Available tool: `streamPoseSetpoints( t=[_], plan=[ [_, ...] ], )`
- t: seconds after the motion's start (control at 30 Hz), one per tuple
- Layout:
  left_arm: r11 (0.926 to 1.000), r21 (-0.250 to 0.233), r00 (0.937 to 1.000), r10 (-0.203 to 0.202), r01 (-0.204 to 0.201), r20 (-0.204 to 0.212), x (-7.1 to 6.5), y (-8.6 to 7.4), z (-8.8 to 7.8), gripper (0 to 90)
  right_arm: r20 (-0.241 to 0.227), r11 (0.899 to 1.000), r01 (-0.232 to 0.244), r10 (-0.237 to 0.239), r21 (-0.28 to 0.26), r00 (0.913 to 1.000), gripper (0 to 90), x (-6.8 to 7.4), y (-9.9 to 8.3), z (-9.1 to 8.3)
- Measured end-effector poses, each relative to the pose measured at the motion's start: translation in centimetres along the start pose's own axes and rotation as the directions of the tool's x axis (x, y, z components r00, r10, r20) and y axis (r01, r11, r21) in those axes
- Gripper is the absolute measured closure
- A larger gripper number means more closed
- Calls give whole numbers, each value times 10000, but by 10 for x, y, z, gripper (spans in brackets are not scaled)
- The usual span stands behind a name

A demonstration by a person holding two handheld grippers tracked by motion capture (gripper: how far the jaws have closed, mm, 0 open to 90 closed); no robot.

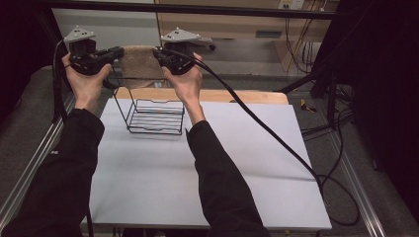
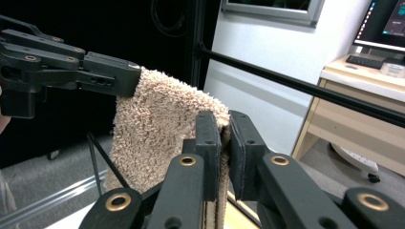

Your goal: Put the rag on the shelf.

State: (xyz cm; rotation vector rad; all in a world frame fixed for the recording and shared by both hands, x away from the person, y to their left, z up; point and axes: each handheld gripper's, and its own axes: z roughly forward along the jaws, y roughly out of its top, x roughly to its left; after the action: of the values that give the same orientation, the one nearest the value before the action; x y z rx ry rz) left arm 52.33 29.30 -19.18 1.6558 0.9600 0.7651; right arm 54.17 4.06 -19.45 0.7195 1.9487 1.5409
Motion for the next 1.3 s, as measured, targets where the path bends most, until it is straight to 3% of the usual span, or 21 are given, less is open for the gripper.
streamPoseSetpoints(
  t=[0.33,0.7,1.03,1.3],
  plan=[
    [10000,-2,9996,68,-68,259,-4,-10,-5,859,-235,9998,-214,214,8,9995,833,1,-14,-5],
    [9998,-192,9988,112,-103,484,-8,-17,-20,859,-366,9999,-152,151,-33,9992,827,8,-15,-14],
    [9997,-75,9979,247,-243,605,-12,-22,-27,858,-443,9999,-126,130,106,9989,826,14,-20,-19],
    [9984,323,9968,452,-474,663,-17,-29,-33,853,-632,9992,130,-106,386,9979,823,21,-25,-24]
  ],
)
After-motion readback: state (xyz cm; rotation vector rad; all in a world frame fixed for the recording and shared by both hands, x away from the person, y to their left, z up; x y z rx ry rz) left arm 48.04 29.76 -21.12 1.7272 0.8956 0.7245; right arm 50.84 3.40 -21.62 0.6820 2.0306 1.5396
